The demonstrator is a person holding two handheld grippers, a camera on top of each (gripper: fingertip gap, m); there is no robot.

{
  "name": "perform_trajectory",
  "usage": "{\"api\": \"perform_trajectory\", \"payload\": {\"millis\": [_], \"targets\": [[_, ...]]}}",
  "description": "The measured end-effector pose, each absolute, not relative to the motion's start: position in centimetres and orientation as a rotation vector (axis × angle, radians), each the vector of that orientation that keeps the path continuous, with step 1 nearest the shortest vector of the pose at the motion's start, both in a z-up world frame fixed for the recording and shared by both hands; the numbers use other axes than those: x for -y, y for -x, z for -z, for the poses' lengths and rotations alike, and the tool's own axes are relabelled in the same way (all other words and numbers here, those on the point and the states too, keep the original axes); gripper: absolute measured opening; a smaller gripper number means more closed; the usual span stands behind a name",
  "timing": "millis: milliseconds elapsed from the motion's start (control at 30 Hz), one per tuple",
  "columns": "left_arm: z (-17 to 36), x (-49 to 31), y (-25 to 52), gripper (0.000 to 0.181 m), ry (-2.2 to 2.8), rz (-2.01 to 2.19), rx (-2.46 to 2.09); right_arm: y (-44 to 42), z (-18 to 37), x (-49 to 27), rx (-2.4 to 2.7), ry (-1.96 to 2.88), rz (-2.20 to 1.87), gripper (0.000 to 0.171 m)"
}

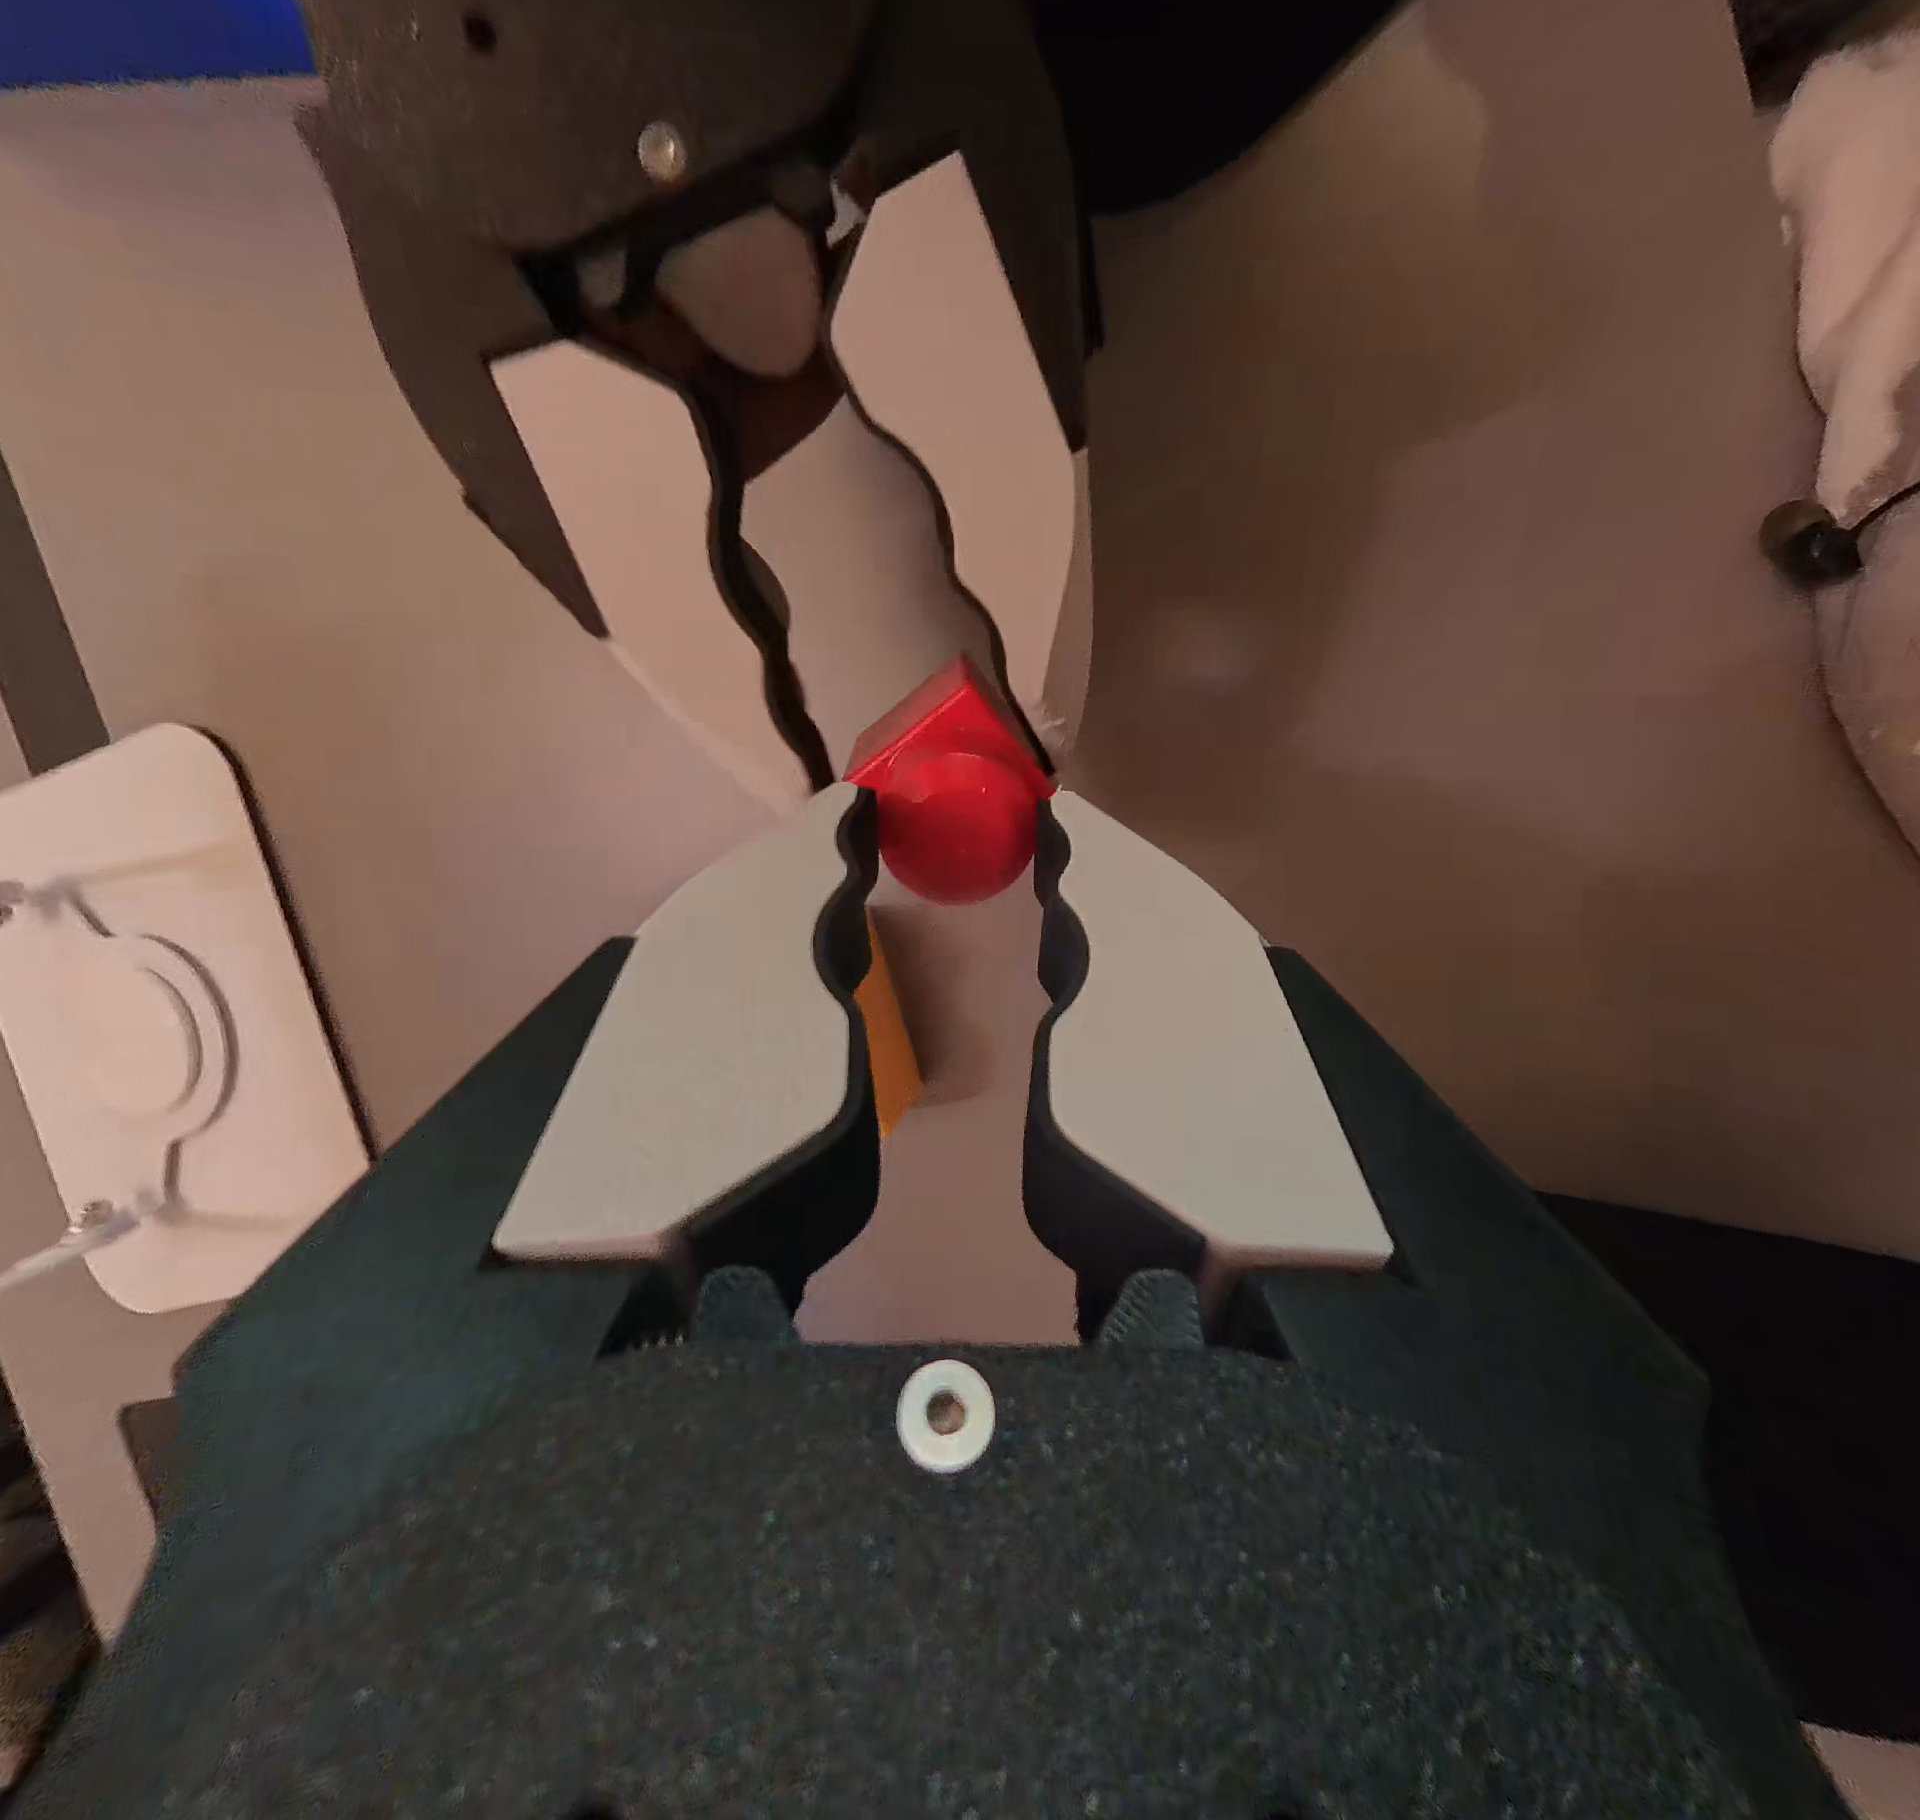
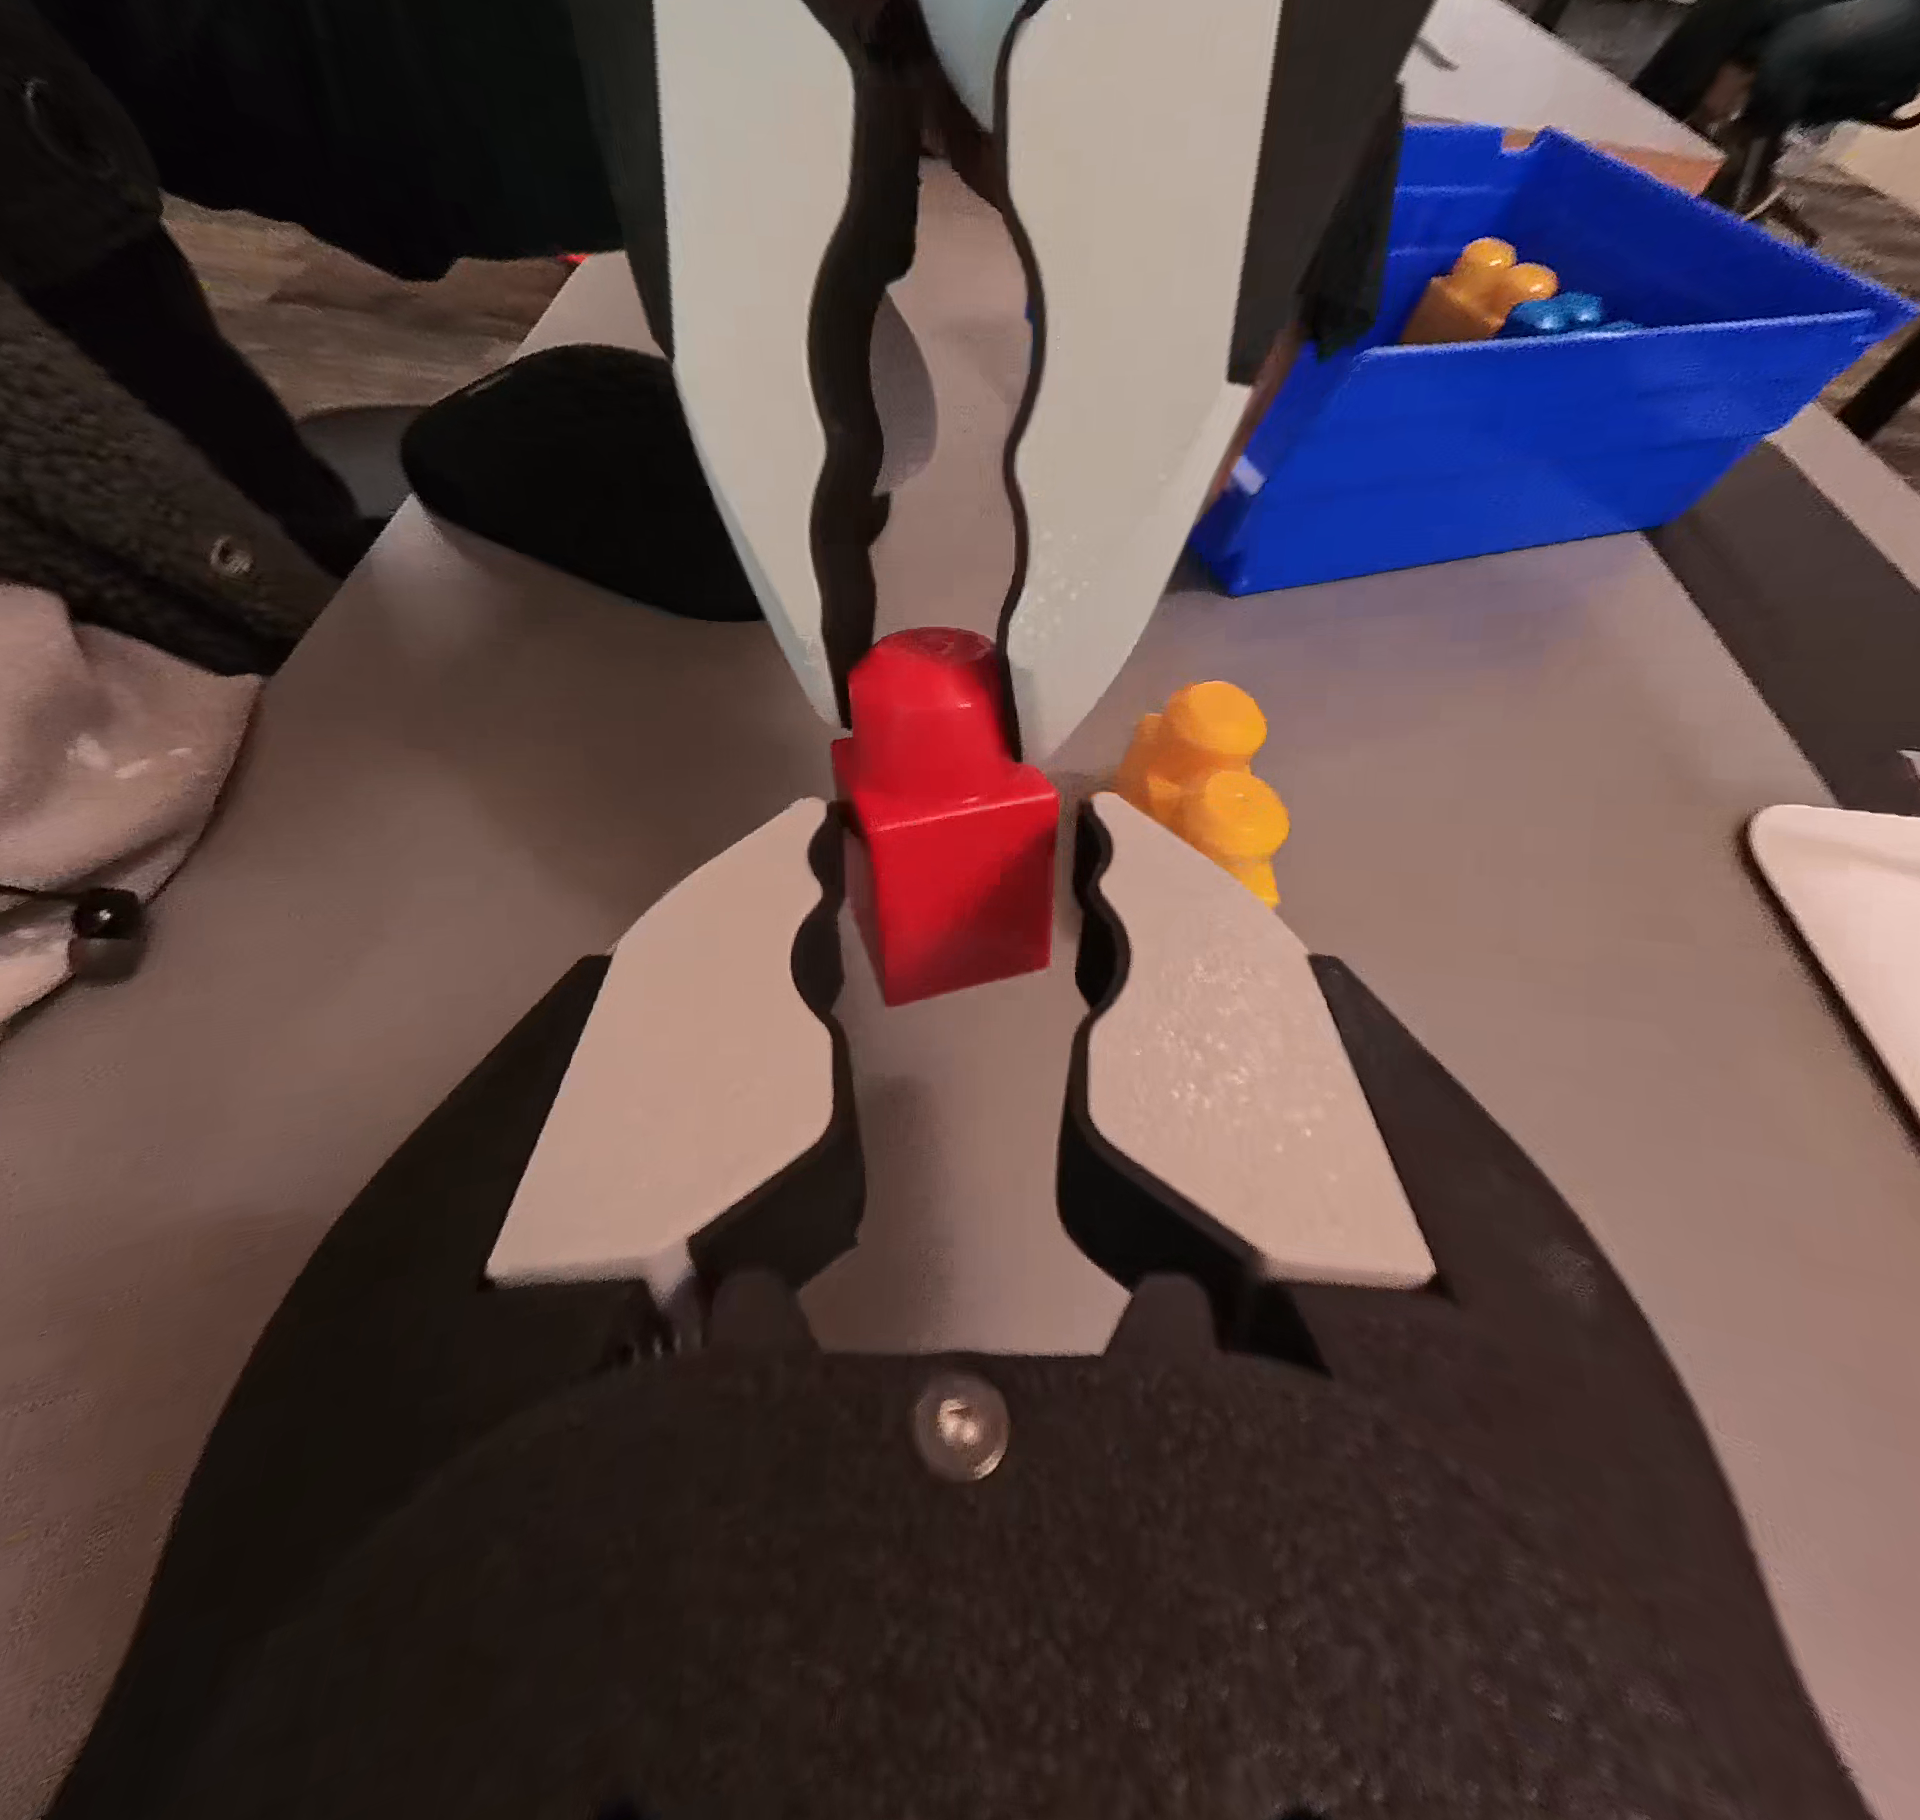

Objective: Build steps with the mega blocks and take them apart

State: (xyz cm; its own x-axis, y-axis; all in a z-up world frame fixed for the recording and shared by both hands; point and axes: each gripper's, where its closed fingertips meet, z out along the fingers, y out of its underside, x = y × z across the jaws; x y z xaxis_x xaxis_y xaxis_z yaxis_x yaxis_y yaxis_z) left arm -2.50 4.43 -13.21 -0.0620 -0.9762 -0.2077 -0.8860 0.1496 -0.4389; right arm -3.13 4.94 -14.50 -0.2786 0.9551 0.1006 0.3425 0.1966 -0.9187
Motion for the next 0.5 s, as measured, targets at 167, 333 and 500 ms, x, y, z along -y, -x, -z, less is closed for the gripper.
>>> {"api": "perform_trajectory", "payload": {"millis": [167, 333, 500], "targets": [[12.9, -5.0, 2.7, 0.029, 1.787, 0.248, -1.903, 2.8, 14.2, -5.3, 1.729, 1.21, -1.099, 0.036], [11.5, -7.5, 4.6, 0.052, 1.863, 0.342, -1.558, 2.2, 14.1, -9.1, 1.546, 1.303, -1.073, 0.036], [11.5, -10.0, 6.8, 0.054, 1.878, 0.451, -1.199, 1.7, 16.4, -12.4, 1.47, 1.463, -0.959, 0.036]]}}
